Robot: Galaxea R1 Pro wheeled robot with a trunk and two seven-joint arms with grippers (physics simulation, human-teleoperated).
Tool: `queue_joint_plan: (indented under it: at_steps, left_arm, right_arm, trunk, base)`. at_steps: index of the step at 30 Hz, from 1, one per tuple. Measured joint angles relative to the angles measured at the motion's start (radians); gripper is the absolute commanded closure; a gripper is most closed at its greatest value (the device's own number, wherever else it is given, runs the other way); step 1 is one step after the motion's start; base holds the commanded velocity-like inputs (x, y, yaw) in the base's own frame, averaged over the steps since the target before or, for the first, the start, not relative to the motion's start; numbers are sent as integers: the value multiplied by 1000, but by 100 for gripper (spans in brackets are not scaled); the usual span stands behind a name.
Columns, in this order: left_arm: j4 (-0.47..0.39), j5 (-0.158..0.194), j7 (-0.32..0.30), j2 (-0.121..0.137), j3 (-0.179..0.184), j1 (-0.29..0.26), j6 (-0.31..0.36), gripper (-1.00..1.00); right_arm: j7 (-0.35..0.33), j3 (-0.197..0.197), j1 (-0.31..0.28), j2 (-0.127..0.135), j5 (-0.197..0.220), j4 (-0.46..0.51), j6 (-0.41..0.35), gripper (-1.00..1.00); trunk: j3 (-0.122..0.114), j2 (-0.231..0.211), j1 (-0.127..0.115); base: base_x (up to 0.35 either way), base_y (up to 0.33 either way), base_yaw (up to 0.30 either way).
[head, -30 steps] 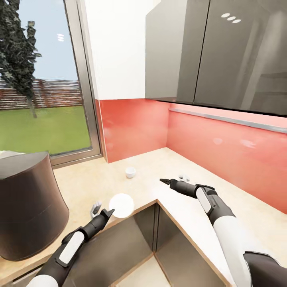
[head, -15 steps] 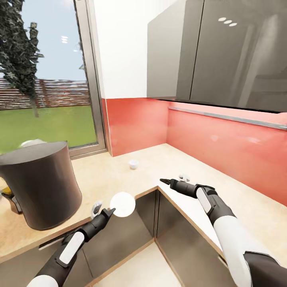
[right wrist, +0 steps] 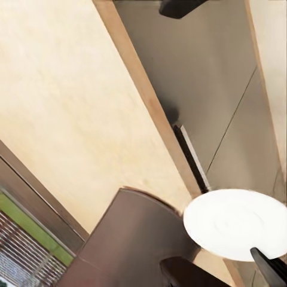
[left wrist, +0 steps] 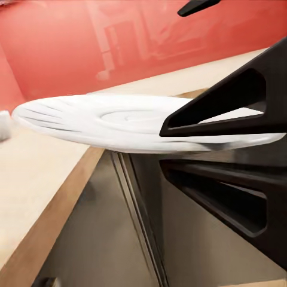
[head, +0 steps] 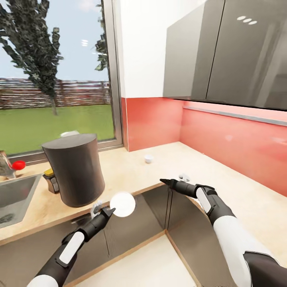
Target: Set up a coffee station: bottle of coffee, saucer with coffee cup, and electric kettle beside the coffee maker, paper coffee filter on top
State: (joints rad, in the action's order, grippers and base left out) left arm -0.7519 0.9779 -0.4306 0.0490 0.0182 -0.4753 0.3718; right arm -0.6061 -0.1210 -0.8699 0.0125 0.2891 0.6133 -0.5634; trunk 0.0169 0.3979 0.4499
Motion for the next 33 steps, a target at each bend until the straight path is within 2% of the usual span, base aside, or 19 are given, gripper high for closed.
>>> queue_joint_plan:
  at_steps: [7, 22, 29, 31, 33]
  left_arm:
    - [1, 0, 0, -1, 0, 0, 0, 100]
    - [2, 1, -1, -1, 2, 0, 1, 100]
    - [7, 1, -2, 5, 0, 2, 0, 100]
    - [6, 1, -11, 6, 0, 2, 1, 100]
    - [5, 0, -44, 10, 0, 2, 3, 100]
  right_arm:
    - [0, -1, 0, 1, 0, 1, 0, -100]
    - [-1, -2, 0, 4, 0, 1, 0, -100]
    - [0, -3, 1, 8, 0, 37, -3, -100]
    - [1, -2, 1, 9, -1, 35, -3, -100]
    - [1, -2, 1, 9, -5, 31, -4, -100]
  trunk:
    - [0, 0, 0]
    - [0, 0, 0]
    - [0, 0, -1]
    - [0, 0, 0]
    - [0, 0, 0]
  base:
    - [-314, 136, 256]
    - [-312, 182, 16]
    - [-64, 36, -8]
    - [-2, 1, -66]
    - [-1, 0, -38]
